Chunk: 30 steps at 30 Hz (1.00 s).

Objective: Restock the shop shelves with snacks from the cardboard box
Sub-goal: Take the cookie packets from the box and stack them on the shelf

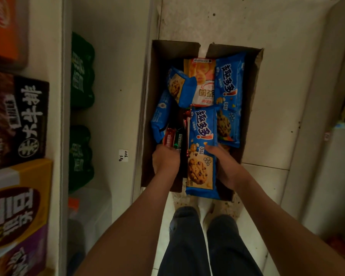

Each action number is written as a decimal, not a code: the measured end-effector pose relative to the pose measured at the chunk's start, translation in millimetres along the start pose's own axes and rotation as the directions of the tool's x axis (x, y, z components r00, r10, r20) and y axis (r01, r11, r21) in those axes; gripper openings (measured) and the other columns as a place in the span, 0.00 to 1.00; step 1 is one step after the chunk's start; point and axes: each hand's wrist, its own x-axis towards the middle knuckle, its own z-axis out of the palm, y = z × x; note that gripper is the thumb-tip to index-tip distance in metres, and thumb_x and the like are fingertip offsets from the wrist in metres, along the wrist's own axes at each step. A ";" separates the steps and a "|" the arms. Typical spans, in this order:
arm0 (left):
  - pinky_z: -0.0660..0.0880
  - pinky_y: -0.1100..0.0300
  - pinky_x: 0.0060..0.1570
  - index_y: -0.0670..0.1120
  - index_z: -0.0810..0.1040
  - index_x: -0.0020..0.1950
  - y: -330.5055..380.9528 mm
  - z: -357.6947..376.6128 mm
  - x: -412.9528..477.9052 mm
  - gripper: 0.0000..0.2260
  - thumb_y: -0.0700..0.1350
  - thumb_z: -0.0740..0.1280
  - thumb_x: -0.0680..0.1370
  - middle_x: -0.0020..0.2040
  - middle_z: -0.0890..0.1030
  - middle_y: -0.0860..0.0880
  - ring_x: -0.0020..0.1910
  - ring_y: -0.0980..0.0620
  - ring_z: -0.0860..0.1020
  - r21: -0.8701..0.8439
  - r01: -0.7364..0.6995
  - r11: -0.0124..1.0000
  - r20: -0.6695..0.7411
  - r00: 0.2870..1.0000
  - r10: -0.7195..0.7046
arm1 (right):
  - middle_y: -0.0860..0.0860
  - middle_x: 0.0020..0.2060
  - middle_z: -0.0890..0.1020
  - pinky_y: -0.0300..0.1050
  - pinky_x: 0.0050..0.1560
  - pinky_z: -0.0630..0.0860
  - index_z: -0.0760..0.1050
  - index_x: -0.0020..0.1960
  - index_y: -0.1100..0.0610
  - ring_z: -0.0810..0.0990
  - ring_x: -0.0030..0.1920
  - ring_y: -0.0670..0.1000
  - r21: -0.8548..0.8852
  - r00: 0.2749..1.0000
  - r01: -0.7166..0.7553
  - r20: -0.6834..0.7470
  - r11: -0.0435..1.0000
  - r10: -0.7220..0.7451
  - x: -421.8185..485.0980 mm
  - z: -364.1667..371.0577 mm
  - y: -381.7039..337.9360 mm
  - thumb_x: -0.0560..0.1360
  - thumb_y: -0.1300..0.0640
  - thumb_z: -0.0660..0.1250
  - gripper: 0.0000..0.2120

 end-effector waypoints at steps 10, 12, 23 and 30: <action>0.75 0.59 0.45 0.44 0.75 0.55 60.0 -10.5 -0.9 0.17 0.57 0.56 0.81 0.45 0.79 0.49 0.46 0.52 0.78 -0.675 0.110 0.729 0.274 0.956 0.110 | 0.56 0.56 0.81 0.52 0.52 0.78 0.71 0.66 0.55 0.81 0.53 0.56 0.188 0.985 0.154 -0.107 0.970 -0.135 4.9 23.0 -0.4 0.69 0.50 0.66 0.26; 0.73 0.57 0.46 0.46 0.76 0.57 61.1 -16.2 -5.9 0.22 0.63 0.58 0.78 0.48 0.79 0.48 0.49 0.49 0.77 -0.593 0.173 0.786 0.423 0.898 0.122 | 0.56 0.55 0.82 0.53 0.53 0.78 0.71 0.67 0.56 0.82 0.52 0.56 0.257 0.978 0.192 -0.129 0.947 -0.163 0.3 23.5 -4.5 0.68 0.49 0.66 0.29; 0.77 0.49 0.57 0.56 0.75 0.60 37.7 -31.9 -45.8 0.13 0.51 0.68 0.76 0.56 0.83 0.47 0.54 0.47 0.81 -0.594 0.116 0.796 0.606 0.716 0.348 | 0.55 0.51 0.84 0.51 0.52 0.80 0.76 0.61 0.56 0.83 0.49 0.54 0.357 0.969 0.244 -0.058 0.902 -0.239 -31.6 36.1 -29.9 0.72 0.45 0.61 0.22; 0.79 0.49 0.53 0.50 0.75 0.64 49.9 -58.1 -52.3 0.17 0.47 0.70 0.75 0.54 0.83 0.46 0.51 0.46 0.83 -0.728 0.004 0.685 0.382 0.833 0.401 | 0.57 0.49 0.81 0.55 0.55 0.76 0.75 0.54 0.60 0.80 0.51 0.57 -0.014 0.839 0.458 -0.322 0.889 -0.438 -15.9 55.9 -73.9 0.78 0.45 0.58 0.19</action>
